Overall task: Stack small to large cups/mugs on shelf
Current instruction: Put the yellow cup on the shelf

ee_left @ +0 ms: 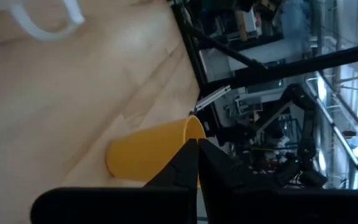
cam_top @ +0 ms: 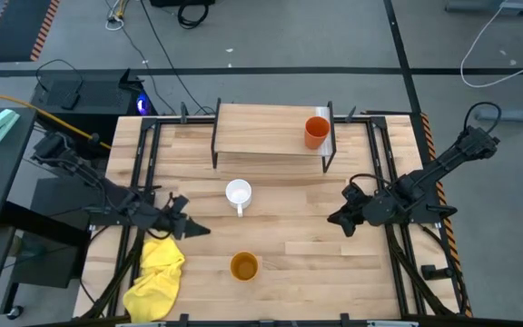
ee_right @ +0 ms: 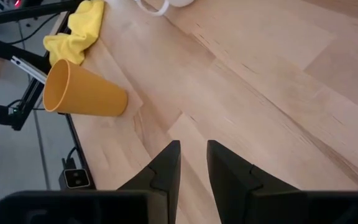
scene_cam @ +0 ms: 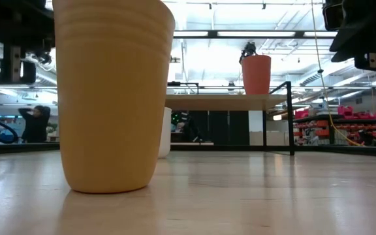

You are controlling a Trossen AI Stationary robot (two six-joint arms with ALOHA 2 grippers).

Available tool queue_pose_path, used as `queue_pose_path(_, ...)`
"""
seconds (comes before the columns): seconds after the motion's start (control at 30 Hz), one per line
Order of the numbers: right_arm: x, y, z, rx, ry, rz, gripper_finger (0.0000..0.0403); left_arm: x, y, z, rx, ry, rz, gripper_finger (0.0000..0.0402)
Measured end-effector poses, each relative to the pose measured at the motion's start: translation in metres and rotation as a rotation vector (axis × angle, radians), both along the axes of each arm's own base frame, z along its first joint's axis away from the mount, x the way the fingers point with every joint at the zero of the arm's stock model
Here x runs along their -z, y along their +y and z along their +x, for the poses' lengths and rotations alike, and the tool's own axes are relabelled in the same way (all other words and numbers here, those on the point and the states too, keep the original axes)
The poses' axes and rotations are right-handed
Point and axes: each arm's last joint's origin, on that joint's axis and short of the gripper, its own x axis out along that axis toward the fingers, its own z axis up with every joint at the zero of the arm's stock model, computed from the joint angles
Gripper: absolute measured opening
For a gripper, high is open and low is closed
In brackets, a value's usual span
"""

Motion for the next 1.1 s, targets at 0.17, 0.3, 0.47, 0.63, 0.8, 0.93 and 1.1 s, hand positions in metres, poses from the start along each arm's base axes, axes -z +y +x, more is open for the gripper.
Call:
queue_pose_path(0.17, 0.000, 0.000, 0.000, -0.001, 0.000, -0.001, 0.0087, -0.018, -0.016, 0.014, 0.023, 0.074, 0.051, 0.0006)
queue_pose_path(0.3, 0.000, 0.000, 0.000, -0.005, 0.000, -0.007, 0.0087, -0.036, -0.028, 0.021, 0.038, 0.193, 0.099, 0.0012)
queue_pose_path(0.47, 0.000, 0.000, 0.000, -0.019, 0.000, -0.023, 0.0087, -0.061, -0.037, 0.029, 0.013, 0.392, 0.179, 0.0014)
queue_pose_path(0.63, 0.001, 0.000, -0.001, -0.022, 0.011, -0.032, 0.0087, -0.093, -0.047, 0.047, -0.003, 0.457, 0.217, 0.0006)
queue_pose_path(0.8, 0.001, -0.001, -0.001, -0.024, 0.014, -0.036, 0.0087, -0.115, -0.056, 0.069, 0.034, 0.532, 0.214, 0.0017)
queue_pose_path(0.93, 0.001, 0.000, -0.001, -0.018, 0.018, -0.010, 0.0087, -0.118, -0.062, 0.083, 0.102, 0.672, 0.226, 0.0017)
queue_pose_path(1.1, 0.001, 0.000, -0.001, -0.015, 0.020, 0.014, 0.0087, -0.117, -0.070, 0.103, 0.215, 0.734, 0.282, 0.0006)
